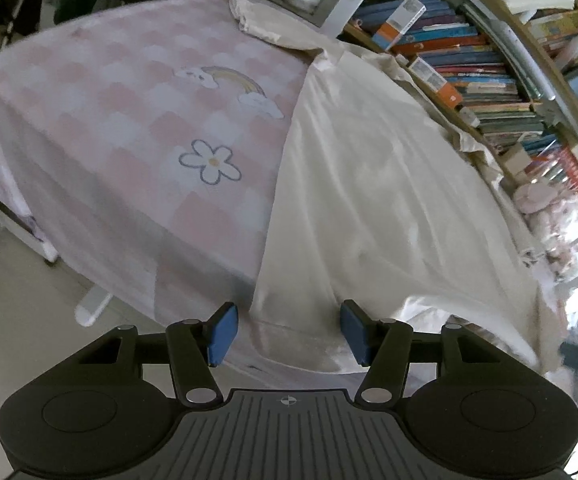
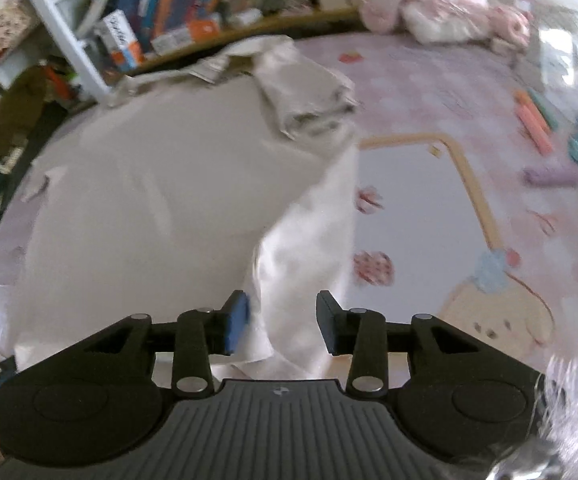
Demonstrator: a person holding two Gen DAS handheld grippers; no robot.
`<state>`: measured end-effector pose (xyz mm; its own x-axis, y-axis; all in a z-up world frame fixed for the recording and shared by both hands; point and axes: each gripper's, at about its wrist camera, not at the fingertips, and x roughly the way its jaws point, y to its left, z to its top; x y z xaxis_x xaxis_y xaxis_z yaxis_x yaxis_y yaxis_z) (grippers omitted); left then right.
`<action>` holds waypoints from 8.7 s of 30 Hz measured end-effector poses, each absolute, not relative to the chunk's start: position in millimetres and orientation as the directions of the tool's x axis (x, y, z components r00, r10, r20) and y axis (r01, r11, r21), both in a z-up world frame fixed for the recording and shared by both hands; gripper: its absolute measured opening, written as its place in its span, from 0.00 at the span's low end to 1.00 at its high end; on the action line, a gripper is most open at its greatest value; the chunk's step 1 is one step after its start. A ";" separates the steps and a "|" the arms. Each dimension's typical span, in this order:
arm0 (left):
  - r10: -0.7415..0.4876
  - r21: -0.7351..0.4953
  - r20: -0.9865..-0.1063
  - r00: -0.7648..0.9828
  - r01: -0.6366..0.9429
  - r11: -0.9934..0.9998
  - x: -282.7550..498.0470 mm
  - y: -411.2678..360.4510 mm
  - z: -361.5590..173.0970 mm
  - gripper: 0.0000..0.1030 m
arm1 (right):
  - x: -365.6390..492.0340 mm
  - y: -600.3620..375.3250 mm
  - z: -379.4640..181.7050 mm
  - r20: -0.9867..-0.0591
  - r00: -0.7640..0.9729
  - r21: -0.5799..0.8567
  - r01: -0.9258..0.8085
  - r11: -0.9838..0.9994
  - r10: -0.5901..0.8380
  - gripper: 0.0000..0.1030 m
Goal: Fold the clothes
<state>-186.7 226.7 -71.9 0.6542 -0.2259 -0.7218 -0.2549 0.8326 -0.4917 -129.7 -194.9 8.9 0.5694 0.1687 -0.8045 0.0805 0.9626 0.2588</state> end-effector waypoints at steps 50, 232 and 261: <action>-0.350 -0.586 -0.673 0.652 -0.181 0.790 -183.6 281.4 -39.8 0.08 | -201.0 -243.0 6.5 -0.838 0.545 0.235 0.367 0.900 -0.003 0.11; -0.362 -0.408 -0.638 0.679 0.100 0.907 202.2 154.9 -9.5 0.43 | 191.5 -189.0 -10.3 -0.729 0.556 0.442 -0.062 0.895 0.399 0.46; -0.034 0.131 -0.679 0.733 0.166 0.977 294.7 147.1 -6.1 0.79 | 251.5 -193.3 -8.6 -0.723 0.691 -0.146 -0.147 0.978 -0.004 0.47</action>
